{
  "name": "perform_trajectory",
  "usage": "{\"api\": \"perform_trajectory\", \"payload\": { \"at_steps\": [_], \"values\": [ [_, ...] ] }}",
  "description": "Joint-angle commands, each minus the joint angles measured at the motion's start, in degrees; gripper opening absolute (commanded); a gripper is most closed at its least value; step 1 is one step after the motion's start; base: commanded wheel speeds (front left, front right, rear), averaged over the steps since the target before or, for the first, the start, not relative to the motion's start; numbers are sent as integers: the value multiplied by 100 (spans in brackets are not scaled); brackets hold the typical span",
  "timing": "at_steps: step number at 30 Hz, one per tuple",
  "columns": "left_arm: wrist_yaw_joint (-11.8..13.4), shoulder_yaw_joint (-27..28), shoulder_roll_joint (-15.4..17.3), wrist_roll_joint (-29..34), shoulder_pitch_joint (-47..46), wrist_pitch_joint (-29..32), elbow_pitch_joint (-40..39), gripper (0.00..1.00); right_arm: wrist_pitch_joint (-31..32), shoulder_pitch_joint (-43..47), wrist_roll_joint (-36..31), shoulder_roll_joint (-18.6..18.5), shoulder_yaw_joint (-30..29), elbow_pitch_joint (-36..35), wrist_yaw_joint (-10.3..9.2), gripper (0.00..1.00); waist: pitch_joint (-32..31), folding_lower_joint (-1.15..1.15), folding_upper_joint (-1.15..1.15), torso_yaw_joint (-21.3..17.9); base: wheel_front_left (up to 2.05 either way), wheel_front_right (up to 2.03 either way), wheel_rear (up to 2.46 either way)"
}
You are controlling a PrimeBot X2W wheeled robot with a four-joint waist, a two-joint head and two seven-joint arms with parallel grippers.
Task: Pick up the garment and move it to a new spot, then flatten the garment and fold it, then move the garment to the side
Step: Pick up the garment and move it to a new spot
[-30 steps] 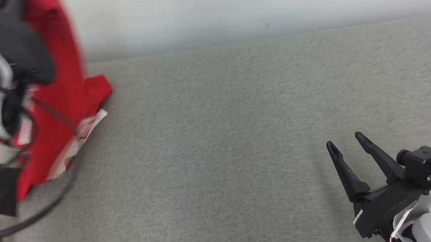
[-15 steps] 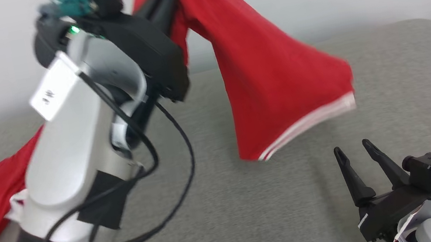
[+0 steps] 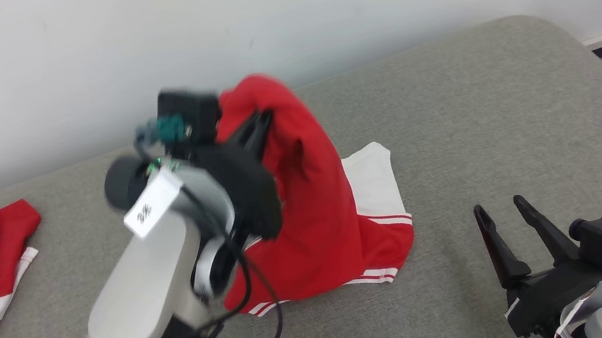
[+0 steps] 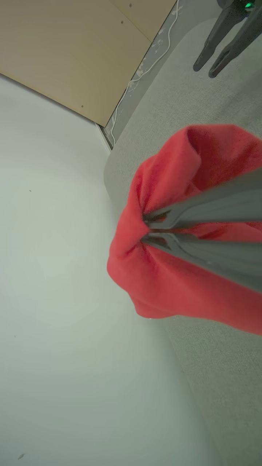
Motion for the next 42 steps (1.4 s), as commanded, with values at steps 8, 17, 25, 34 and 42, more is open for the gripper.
{"api": "perform_trajectory", "payload": {
  "at_steps": [8, 17, 25, 34, 42],
  "values": [
    [320, -40, 530, 64, 1023, -63, -326, 0, 8, 36, -29, -23, -182, -27, -2, 100, 40, 0, 0, 511, 0, 0, 0],
    [580, -53, 1084, 2, 1833, 211, -972, 0, 55, 64, -35, -24, -186, -59, -2, 100, 3, 0, 0, 949, 0, 0, 0],
    [651, -214, 1530, 172, 2138, 521, -898, 100, 48, 26, 14, -24, -148, -35, -2, 100, 11, 0, 0, 990, 0, 0, 0],
    [836, -37, 1750, -19, 2266, 733, -863, 100, 4, 1, 52, -23, -175, 23, -2, 100, 60, 0, 0, 978, 0, 0, 0],
    [1015, 306, 1991, -250, 2094, 865, -1056, 100, -9, -21, 63, -24, -159, 70, -2, 100, 50, 0, 0, 983, 0, 0, 0]
  ]
}}
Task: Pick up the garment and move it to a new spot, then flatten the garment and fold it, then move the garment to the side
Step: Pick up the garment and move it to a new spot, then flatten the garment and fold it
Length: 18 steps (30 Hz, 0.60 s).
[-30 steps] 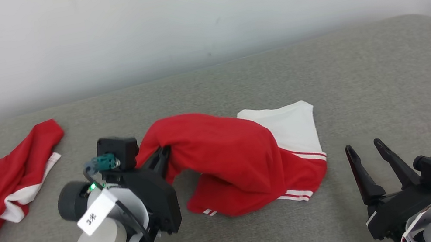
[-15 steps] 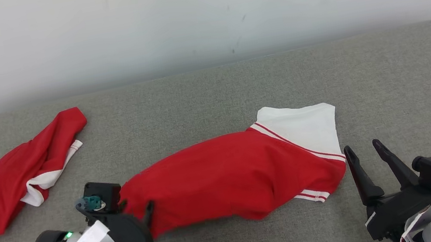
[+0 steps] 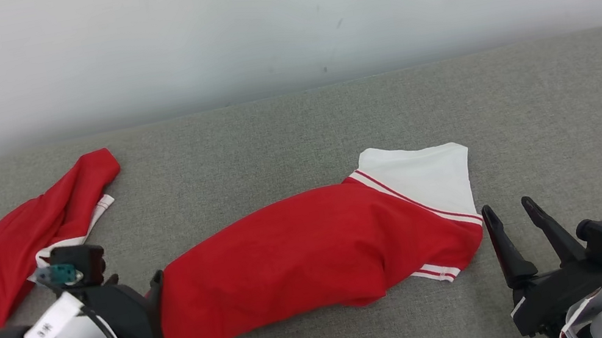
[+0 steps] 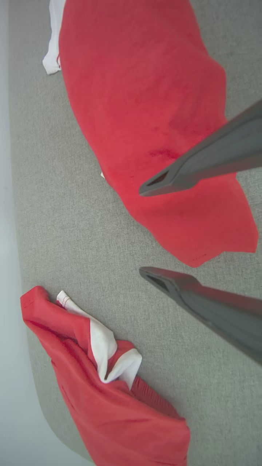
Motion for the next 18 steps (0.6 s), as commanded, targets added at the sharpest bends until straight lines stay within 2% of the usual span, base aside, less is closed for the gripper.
{"api": "perform_trajectory", "payload": {
  "at_steps": [1, 4, 10, 18],
  "values": [
    [20, 36, 50, -92, -92, 42, -25, 100, -28, -51, 28, -27, -6, 12, -2, 100, -2, 0, 0, -1, 0, 0, 0],
    [62, 109, 57, -141, -216, 193, -3, 100, -27, -77, 14, -27, -2, 17, -2, 100, 1, 0, 0, -6, 0, 0, 0],
    [-15, 83, 8, -374, -560, 832, 288, 100, -9, -124, 37, -27, 81, 14, -2, 100, 52, 0, 0, -116, 0, 0, 0],
    [-73, -81, 106, -431, -926, 1660, 783, 100, -17, -209, 72, -27, 199, 36, -2, 100, 234, 0, 0, -447, 0, 0, 0]
  ]
}}
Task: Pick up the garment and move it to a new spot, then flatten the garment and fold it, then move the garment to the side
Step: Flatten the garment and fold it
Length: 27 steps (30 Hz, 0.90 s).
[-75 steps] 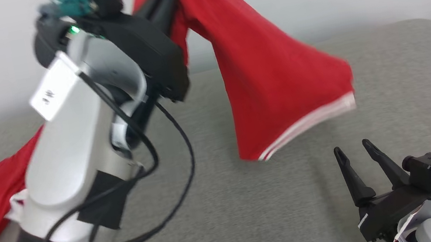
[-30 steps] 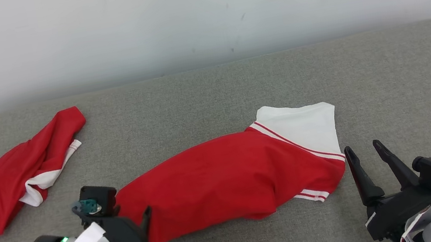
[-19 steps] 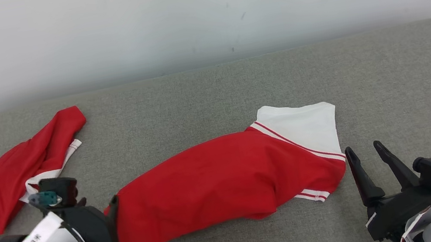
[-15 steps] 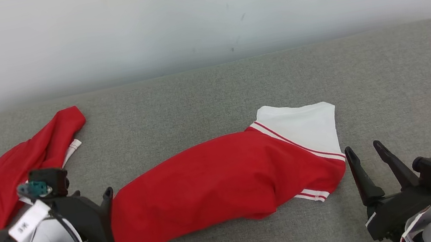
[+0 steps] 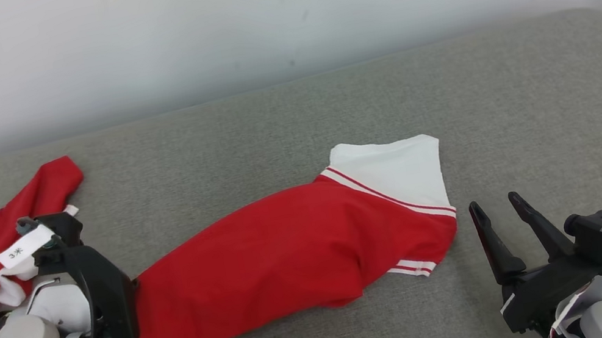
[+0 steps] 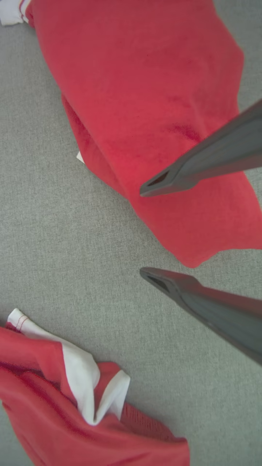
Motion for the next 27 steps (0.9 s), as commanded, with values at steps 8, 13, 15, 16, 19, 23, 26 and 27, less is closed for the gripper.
{"api": "perform_trajectory", "payload": {
  "at_steps": [8, 13, 15, 16, 19, 23, 26, 27],
  "values": [
    [-4, -60, 56, -209, -33, 443, 344, 100, -72, -93, 25, -27, 16, 36, -2, 100, 233, 0, -1, -340, 0, 0, 0],
    [-43, -87, 34, -301, 53, 550, 431, 100, -74, -121, 13, -27, 48, 40, -2, 100, 258, 0, -1, -362, 0, 0, 0],
    [-65, -93, 12, -364, 101, 599, 463, 70, -78, -116, 10, -27, 64, 48, -2, 100, 260, 0, -1, -361, 0, 0, 0],
    [-68, -96, 8, -370, 100, 609, 464, 45, -80, -116, 5, -27, 67, 49, -2, 100, 261, 0, -1, -357, 0, 0, 0],
    [-85, -118, -9, -382, 111, 573, 439, 0, -74, -117, -12, -27, 69, 55, -2, 100, 253, 0, -1, -341, 0, 0, 0],
    [-61, -75, 22, -261, 13, 261, 357, 0, -63, -126, 4, -27, 82, 65, -2, 100, 231, 0, -1, -324, 0, 0, 0],
    [-8, 2, -25, -124, -118, -260, 316, 0, -61, -130, 36, -27, 108, 76, -2, 100, 217, 0, -1, -321, 0, 0, 0],
    [-5, 27, -50, -58, -171, -488, 300, 0, -62, -133, 45, -28, 112, 80, -2, 100, 214, 0, -1, -322, 0, 0, 0]
  ]
}}
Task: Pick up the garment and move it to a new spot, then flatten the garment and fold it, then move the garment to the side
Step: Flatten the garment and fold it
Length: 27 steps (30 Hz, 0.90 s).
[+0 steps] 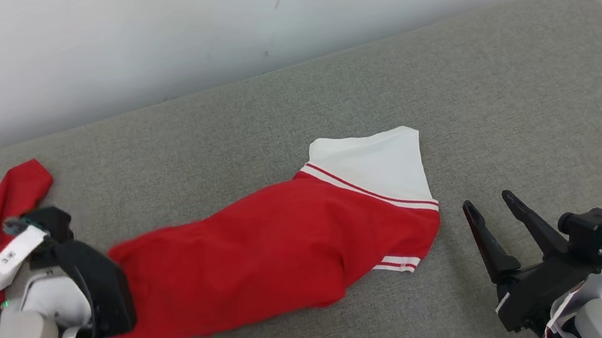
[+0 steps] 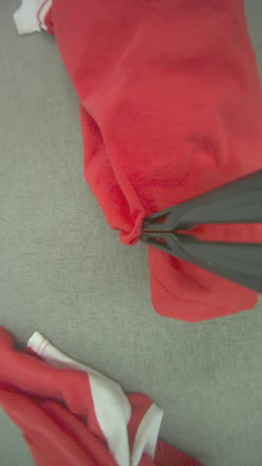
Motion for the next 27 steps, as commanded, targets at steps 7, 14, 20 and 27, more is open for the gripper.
{"api": "perform_trajectory", "payload": {
  "at_steps": [7, 14, 20, 27],
  "values": [
    [-179, 210, -218, 449, -610, -1950, -20, 0, -38, -92, 58, -28, 26, 43, -2, 100, -13, 0, -1, -44, 0, 0, 0],
    [-477, 312, -481, 770, -1162, -3884, -22, 0, -75, -87, 45, -27, -38, 90, -2, 100, -56, 0, -1, -23, 0, 0, 0],
    [-624, 270, -609, 680, -963, -4333, 151, 0, -81, -65, 64, -27, -69, 99, -2, 100, -64, 0, -1, 98, 0, 0, 0],
    [-565, 168, -451, 362, -23, -3834, 363, 0, -75, -11, 42, -25, -156, 78, -2, 100, -35, 0, -1, 296, 0, 0, 0]
  ]
}}
